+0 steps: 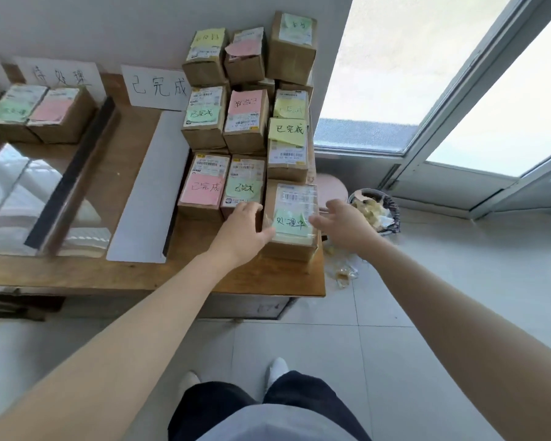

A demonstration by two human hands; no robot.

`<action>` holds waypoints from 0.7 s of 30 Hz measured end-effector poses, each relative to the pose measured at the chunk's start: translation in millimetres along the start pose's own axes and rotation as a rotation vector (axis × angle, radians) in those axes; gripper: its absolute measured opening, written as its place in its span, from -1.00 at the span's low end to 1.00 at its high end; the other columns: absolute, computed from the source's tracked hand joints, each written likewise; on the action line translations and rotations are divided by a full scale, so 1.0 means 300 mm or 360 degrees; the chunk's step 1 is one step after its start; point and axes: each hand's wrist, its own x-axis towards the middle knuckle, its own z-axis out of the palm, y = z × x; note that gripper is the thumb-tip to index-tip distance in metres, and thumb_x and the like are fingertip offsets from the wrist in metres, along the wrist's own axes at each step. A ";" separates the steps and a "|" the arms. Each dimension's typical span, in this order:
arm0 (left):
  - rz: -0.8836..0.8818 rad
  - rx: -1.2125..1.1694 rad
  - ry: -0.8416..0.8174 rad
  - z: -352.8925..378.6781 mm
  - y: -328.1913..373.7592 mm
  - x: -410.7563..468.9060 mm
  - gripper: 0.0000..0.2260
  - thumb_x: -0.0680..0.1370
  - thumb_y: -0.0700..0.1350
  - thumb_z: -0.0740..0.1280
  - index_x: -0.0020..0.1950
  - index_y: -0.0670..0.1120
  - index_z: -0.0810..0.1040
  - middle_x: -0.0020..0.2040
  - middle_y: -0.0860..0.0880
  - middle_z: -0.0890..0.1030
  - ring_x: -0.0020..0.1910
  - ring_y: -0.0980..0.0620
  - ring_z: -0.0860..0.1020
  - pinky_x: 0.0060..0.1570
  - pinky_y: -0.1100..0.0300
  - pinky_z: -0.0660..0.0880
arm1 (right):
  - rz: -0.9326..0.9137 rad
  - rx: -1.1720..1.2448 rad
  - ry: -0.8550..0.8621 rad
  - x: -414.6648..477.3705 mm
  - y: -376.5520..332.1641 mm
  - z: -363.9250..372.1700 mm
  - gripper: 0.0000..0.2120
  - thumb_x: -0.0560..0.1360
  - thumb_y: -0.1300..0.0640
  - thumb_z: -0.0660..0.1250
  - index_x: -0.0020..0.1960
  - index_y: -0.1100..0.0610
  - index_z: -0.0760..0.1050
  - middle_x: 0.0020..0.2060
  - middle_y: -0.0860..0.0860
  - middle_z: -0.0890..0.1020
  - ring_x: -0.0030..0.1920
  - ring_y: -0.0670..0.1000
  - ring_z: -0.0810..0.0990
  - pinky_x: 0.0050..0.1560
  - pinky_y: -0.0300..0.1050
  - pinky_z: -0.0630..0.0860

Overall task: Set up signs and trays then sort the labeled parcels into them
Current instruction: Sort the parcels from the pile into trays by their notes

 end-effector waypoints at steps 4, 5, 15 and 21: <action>-0.0359 -0.0360 -0.0221 0.058 -0.019 0.028 -0.47 0.60 0.02 0.21 0.51 -0.14 0.17 0.48 -0.06 0.26 0.44 -0.04 0.25 0.36 0.10 0.21 | 0.0240 0.0571 -0.0357 0.091 0.066 0.055 -0.39 0.48 -0.18 0.27 0.42 0.12 0.29 0.24 0.00 0.54 0.13 0.02 0.56 0.13 -0.01 0.53; -0.0405 -0.0443 -0.0242 0.067 -0.022 0.032 -0.48 0.61 0.02 0.19 0.51 -0.14 0.19 0.47 -0.05 0.29 0.43 -0.04 0.27 0.38 0.09 0.22 | 0.0264 0.0654 -0.0397 0.114 0.083 0.068 -0.41 0.49 -0.20 0.25 0.39 0.10 0.32 0.20 0.00 0.56 0.13 0.03 0.56 0.14 0.00 0.52; -0.0409 -0.0716 -0.0168 0.120 0.057 -0.010 -0.79 0.54 -0.12 0.27 0.16 -0.08 0.52 0.10 -0.02 0.61 0.04 0.02 0.55 0.03 0.13 0.48 | 0.0381 0.1095 -0.0328 0.080 0.142 0.037 -0.56 0.53 -0.09 0.27 0.27 0.13 0.26 0.05 0.04 0.62 -0.12 0.00 0.59 -0.39 -0.13 0.39; -0.0197 -0.0806 -0.0060 0.033 0.213 -0.008 -0.88 0.48 -0.11 0.28 0.00 -0.03 0.53 -0.05 0.01 0.64 -0.03 -0.07 0.60 0.06 -0.08 0.54 | 0.0218 0.1400 -0.0064 0.018 0.132 -0.089 -0.62 0.47 -0.03 0.38 0.12 0.12 0.31 -0.12 0.07 0.66 -0.12 0.05 0.62 -0.03 0.01 0.60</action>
